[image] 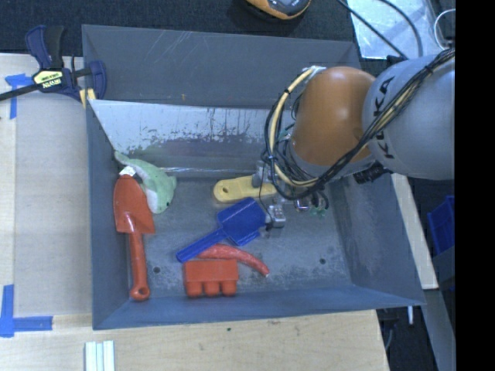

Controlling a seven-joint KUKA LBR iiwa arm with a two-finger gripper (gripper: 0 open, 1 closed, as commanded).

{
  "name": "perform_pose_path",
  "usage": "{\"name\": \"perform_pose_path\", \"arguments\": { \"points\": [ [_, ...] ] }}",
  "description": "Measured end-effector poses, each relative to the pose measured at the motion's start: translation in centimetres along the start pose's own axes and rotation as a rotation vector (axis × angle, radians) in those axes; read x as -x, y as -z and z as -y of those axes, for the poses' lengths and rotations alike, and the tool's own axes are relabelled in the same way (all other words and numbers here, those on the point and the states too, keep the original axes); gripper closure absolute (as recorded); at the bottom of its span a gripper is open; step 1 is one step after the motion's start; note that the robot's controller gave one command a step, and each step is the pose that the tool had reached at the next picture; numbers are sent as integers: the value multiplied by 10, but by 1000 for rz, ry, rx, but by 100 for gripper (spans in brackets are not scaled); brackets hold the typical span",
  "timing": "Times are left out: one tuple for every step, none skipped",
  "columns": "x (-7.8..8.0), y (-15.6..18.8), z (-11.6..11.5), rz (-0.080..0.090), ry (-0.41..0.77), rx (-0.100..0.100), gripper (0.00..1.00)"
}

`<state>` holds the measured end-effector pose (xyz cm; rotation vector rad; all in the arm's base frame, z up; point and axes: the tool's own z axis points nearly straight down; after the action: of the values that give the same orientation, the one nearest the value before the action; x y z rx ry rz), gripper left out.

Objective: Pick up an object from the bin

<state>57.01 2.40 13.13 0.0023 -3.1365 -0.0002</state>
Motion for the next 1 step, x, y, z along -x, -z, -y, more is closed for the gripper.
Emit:
{"name": "perform_pose_path", "arguments": {
  "points": [
    [2, 5, 0, 8, -1, 0, 0]
  ]
}}
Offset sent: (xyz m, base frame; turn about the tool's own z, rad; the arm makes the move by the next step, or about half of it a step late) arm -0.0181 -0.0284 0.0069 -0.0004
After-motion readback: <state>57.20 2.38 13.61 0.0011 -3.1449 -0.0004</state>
